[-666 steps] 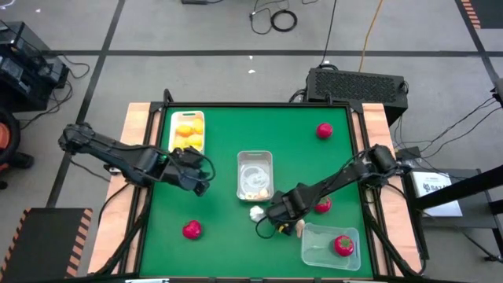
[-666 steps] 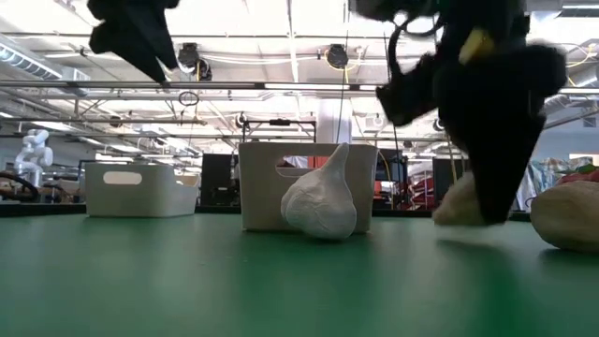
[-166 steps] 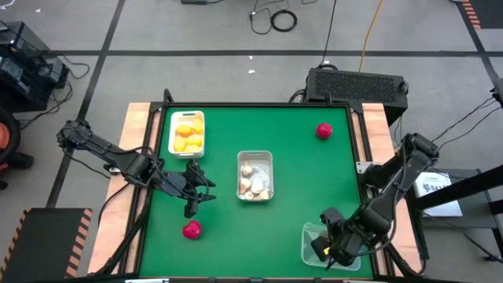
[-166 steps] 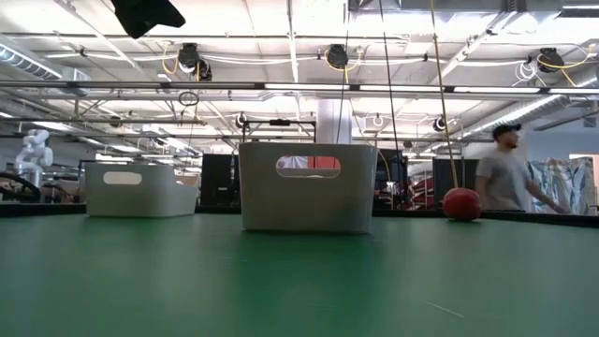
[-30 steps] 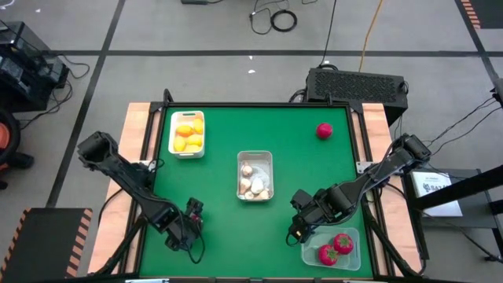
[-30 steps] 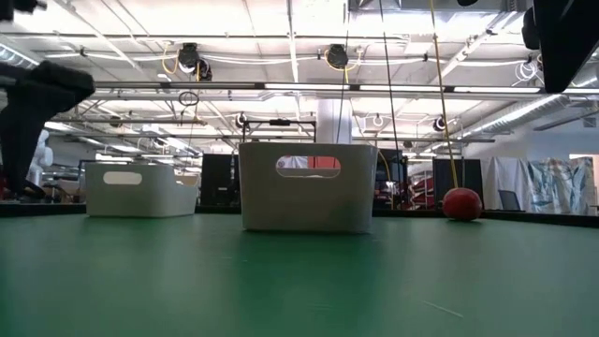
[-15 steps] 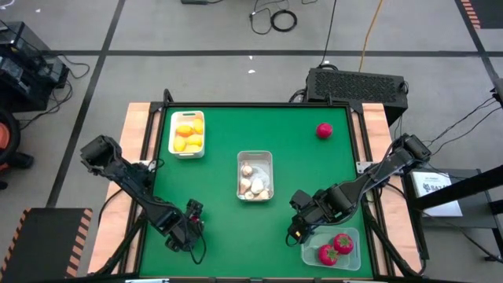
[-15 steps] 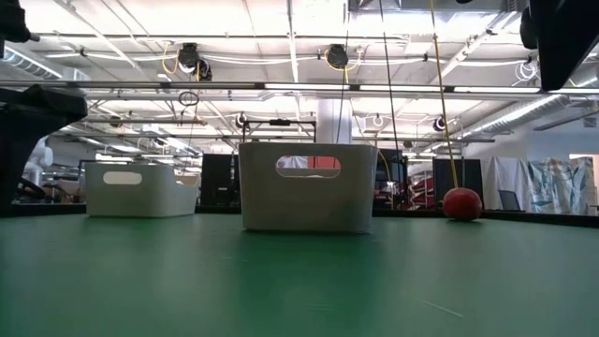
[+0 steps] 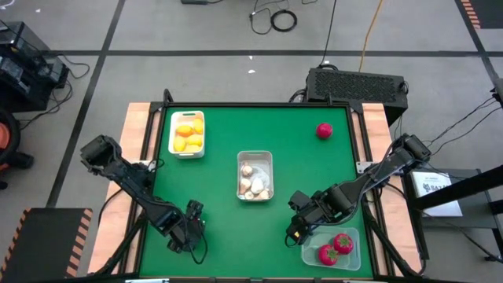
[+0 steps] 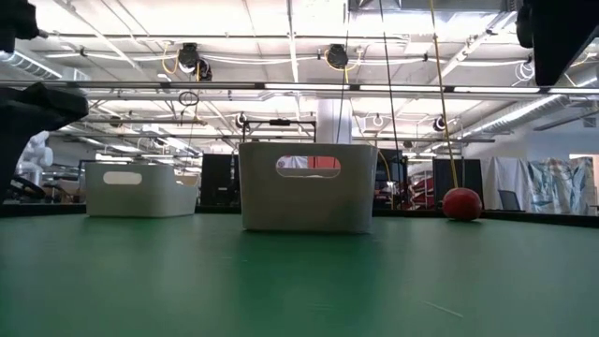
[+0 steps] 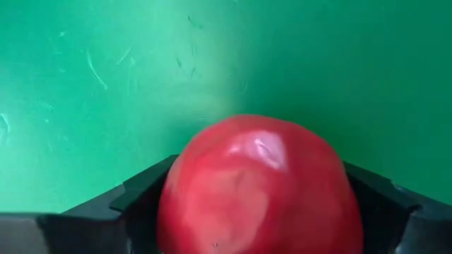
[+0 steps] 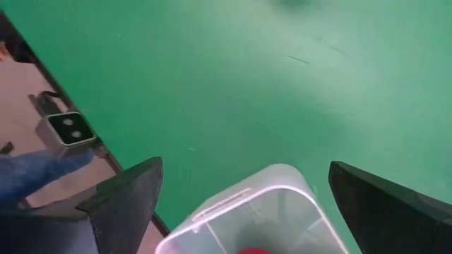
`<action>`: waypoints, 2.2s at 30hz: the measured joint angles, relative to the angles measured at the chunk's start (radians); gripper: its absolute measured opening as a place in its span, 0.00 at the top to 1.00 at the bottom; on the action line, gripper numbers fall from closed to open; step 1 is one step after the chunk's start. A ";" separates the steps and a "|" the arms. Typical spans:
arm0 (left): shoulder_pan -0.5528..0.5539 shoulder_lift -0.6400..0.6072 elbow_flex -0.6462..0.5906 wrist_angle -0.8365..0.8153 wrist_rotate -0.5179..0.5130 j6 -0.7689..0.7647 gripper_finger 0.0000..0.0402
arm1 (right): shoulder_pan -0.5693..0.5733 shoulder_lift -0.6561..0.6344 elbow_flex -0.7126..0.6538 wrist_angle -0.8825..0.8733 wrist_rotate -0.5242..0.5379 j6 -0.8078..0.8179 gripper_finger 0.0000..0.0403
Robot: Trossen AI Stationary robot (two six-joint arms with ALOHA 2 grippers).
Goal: Sort produce into baskets
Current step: Put the tomato into the transparent bin
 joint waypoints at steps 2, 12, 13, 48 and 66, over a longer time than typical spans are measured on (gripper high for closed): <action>0.002 -0.013 0.000 0.006 -0.002 -0.001 0.21 | 0.000 0.000 0.000 0.011 0.000 0.000 0.02; 0.048 -0.154 0.019 0.106 -0.176 -0.023 0.21 | -0.005 0.000 0.000 0.071 0.001 0.043 0.02; 0.056 -0.168 0.019 0.132 -0.190 -0.014 0.21 | -0.005 0.000 0.000 0.087 0.001 0.050 0.02; 0.267 0.285 0.413 0.904 -0.258 0.259 0.21 | 0.104 -0.198 0.000 -0.097 0.471 -0.093 0.02; 0.341 0.856 1.174 0.882 -0.236 0.174 0.20 | 0.277 -0.442 0.000 -0.318 0.549 -0.055 0.02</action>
